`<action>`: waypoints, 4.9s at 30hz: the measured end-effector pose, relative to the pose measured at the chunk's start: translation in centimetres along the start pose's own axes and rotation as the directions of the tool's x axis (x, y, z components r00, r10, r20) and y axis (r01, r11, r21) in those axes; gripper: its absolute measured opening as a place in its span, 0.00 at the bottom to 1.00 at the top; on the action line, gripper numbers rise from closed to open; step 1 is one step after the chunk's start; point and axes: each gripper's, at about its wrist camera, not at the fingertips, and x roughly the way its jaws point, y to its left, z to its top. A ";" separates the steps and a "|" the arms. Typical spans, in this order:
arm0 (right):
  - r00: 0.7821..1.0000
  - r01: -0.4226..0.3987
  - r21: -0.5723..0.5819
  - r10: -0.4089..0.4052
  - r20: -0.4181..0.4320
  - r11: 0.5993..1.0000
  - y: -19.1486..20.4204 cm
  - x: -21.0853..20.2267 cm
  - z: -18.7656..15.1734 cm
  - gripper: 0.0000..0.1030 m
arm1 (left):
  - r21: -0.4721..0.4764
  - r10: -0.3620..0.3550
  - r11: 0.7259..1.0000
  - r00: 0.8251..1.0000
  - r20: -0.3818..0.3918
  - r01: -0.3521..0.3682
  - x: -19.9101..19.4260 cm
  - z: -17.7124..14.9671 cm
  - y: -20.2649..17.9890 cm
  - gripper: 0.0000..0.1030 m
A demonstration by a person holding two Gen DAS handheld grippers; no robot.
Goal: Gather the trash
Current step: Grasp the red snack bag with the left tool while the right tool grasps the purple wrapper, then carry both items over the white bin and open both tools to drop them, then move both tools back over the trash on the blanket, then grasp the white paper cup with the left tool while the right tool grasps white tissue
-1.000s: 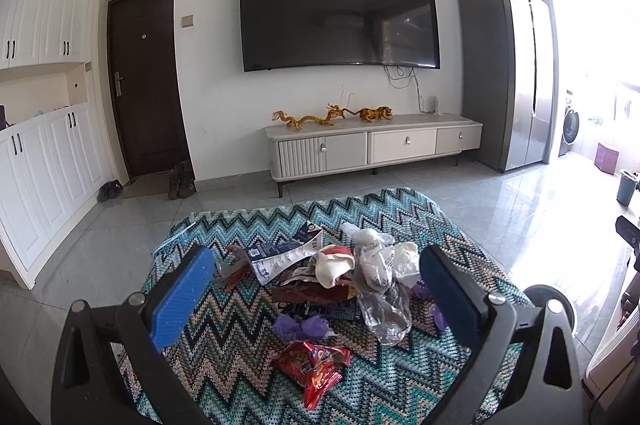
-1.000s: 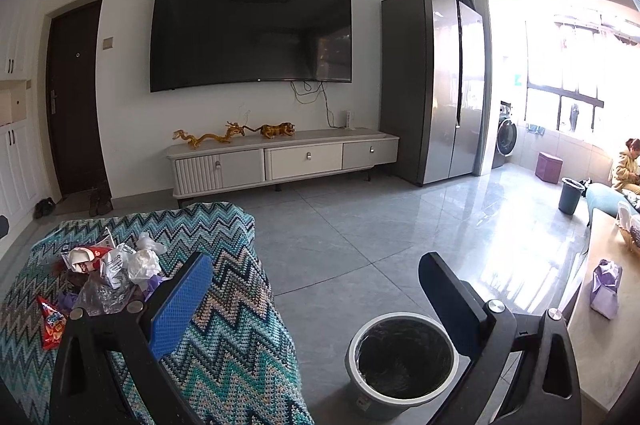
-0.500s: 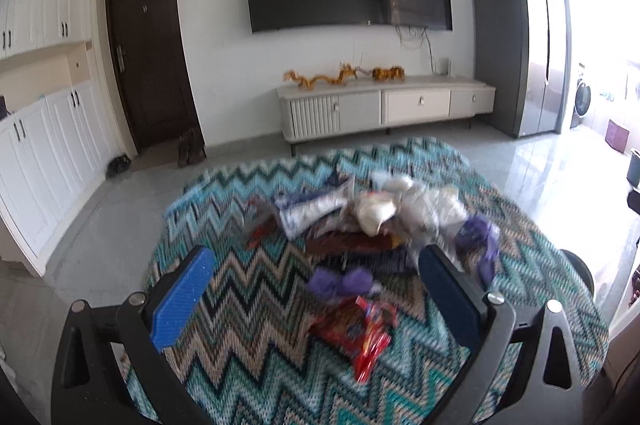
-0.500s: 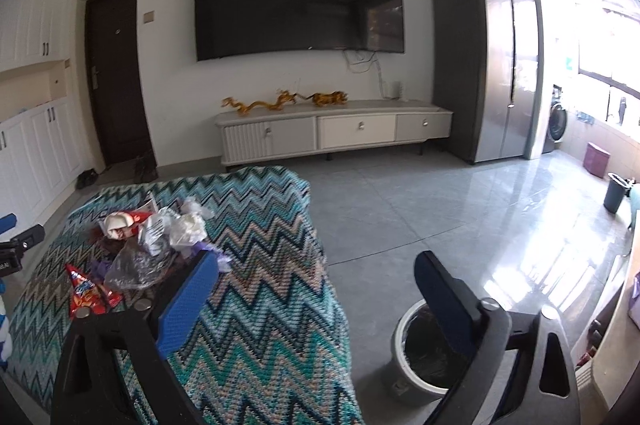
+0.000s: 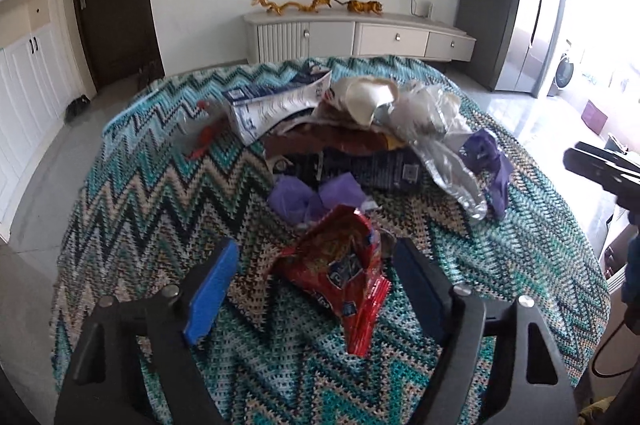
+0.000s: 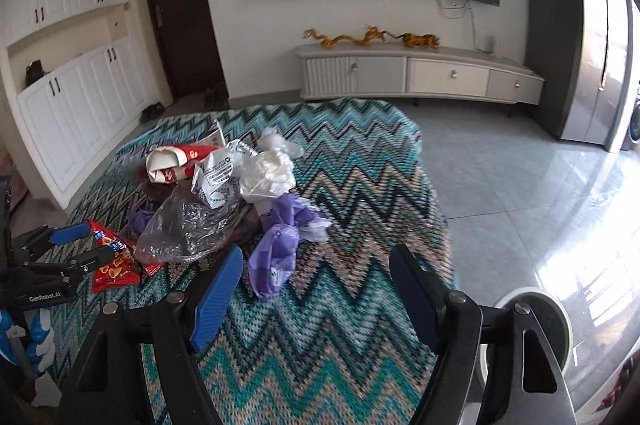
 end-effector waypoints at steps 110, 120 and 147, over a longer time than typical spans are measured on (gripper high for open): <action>0.965 0.092 0.304 -0.160 0.207 0.948 -11.7 -12.6 0.7 0.54 | 0.146 -0.355 0.932 0.921 0.160 0.333 -5.4 13.0 -11.9 0.71; 0.977 0.050 0.200 -0.090 0.196 0.979 -5.2 -10.4 3.9 0.58 | 0.015 -0.212 0.977 0.963 0.166 0.213 -4.1 10.0 -0.1 0.71; 0.993 -0.096 0.080 0.102 -0.068 0.992 -0.9 5.8 5.0 0.66 | 0.149 -0.036 0.988 0.999 0.025 0.032 6.4 10.4 -2.1 0.71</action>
